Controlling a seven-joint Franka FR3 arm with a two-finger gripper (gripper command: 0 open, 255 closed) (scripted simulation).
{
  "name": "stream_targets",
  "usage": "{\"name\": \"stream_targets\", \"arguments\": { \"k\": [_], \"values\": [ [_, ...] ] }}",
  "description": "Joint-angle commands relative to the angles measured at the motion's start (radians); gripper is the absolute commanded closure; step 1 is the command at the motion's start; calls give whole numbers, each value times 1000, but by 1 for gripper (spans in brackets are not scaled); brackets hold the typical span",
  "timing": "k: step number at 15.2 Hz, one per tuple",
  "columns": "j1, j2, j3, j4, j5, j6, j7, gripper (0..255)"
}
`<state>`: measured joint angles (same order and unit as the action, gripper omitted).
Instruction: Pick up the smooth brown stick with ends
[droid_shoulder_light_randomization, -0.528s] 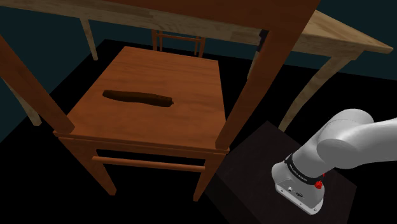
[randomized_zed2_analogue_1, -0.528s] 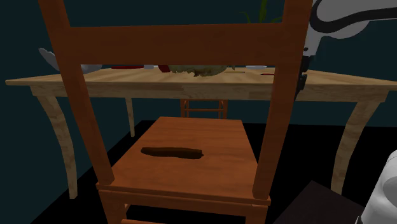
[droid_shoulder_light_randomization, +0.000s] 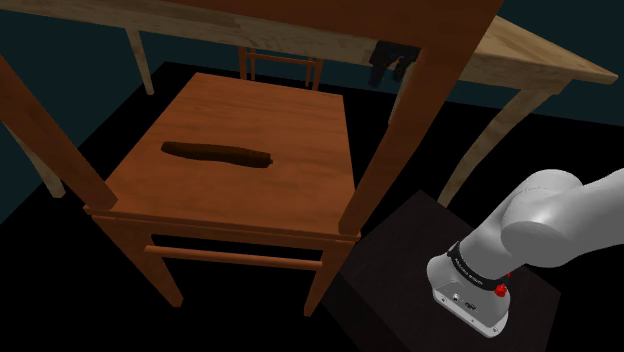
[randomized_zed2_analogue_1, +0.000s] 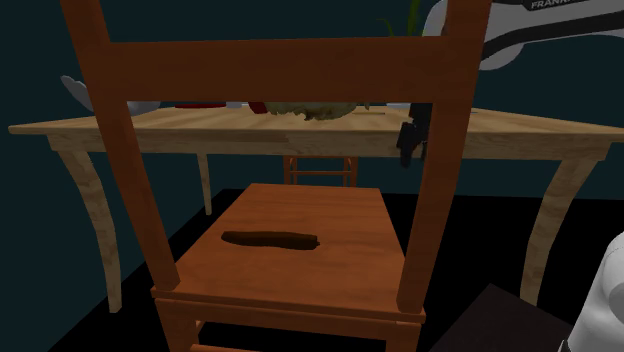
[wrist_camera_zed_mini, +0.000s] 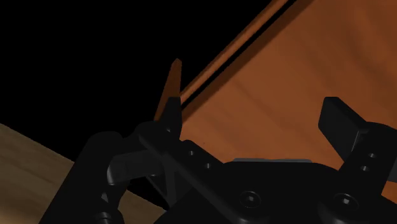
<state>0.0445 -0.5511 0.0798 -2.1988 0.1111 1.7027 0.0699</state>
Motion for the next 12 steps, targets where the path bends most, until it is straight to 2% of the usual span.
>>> {"name": "stream_targets", "arguments": {
  "k": [1, 12],
  "values": [
    [19, 68, 21, 38, 0, 38, -18, 0],
    [113, 415, 154, 281, -48, 111, -74, 0]
  ]
}}
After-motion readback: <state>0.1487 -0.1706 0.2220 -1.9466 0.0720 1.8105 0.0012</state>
